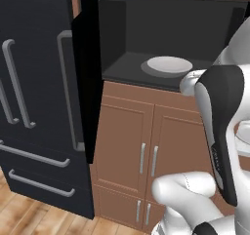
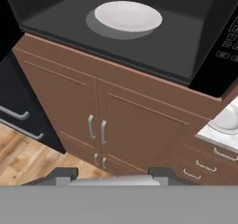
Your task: Pick the marshmallow from the counter and place it in the microwave. Then turn on the microwave.
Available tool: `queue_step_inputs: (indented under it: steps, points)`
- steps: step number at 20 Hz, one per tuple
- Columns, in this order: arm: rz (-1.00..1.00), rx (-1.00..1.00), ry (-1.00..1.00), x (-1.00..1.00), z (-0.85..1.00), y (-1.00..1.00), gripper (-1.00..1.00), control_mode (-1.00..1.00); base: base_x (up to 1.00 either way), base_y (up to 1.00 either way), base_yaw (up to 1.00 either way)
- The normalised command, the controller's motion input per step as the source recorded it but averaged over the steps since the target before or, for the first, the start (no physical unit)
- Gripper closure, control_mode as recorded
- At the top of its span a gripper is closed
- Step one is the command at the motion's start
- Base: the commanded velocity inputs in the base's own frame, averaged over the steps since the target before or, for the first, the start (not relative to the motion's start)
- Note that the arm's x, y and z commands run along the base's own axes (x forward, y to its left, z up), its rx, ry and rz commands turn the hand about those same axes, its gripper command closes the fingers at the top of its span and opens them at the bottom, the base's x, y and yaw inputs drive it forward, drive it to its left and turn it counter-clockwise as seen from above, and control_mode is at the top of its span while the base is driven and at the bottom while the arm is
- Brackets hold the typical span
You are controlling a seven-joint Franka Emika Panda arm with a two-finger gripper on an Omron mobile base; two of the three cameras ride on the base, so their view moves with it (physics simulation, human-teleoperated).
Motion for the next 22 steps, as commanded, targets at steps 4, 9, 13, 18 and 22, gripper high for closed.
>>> queue_step_inputs:
  steps: [4,9,13,18,22]
  points:
    - [0.00,0.00,-0.22,0.32,0.00,-0.13,1.00,-1.00,0.00,0.00,0.00]
    - [0.00,0.00,-0.17,0.44,0.00,-0.11,1.00,-1.00,0.00,0.00,0.00]
    - [0.00,0.00,-0.12,0.41,0.01,-0.07,1.00,-1.00,0.00,0.00,0.00]
    - [0.00,0.00,-0.09,0.43,0.05,-0.04,1.00,-1.00,0.00,0.00,0.00]
    - [0.00,0.00,-0.06,0.46,0.09,-0.05,1.00,-1.00,0.00,0.00,0.00]
